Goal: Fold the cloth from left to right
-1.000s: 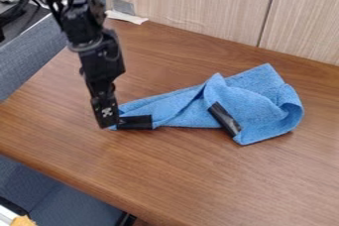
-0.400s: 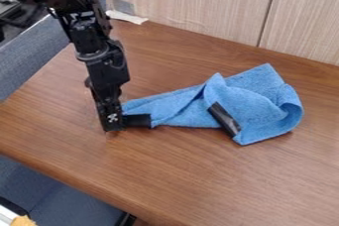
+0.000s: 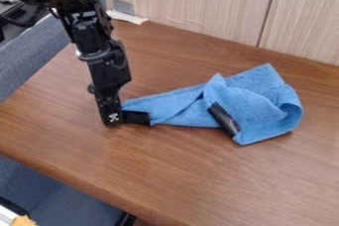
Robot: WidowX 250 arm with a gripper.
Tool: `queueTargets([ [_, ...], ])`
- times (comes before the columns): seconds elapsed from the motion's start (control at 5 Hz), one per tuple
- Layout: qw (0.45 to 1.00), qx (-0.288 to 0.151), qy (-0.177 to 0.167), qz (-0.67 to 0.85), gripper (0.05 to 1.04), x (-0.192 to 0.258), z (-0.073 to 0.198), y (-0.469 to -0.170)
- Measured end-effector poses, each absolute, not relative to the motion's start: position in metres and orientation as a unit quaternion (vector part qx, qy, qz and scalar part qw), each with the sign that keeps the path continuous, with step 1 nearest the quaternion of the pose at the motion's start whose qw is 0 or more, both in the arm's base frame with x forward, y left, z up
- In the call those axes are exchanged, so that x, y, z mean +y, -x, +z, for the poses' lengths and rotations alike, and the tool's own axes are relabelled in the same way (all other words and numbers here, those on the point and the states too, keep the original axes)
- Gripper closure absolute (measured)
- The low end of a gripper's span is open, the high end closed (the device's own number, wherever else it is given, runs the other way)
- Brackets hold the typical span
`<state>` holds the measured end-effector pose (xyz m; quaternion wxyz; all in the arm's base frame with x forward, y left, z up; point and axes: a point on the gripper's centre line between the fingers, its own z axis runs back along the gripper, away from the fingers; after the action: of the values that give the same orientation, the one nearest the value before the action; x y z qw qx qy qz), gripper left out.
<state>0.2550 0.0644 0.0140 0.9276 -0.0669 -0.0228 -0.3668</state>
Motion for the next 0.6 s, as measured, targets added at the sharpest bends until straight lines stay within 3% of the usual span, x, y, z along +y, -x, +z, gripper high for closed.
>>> queueTargets([
  [0.2, 0.932, -0.012, 0.057, -0.357, 1.014, 0.069, 0.021, -0.251],
  [0.6, 0.934, -0.043, 0.036, -0.353, 1.024, 0.077, 0.062, -0.254],
])
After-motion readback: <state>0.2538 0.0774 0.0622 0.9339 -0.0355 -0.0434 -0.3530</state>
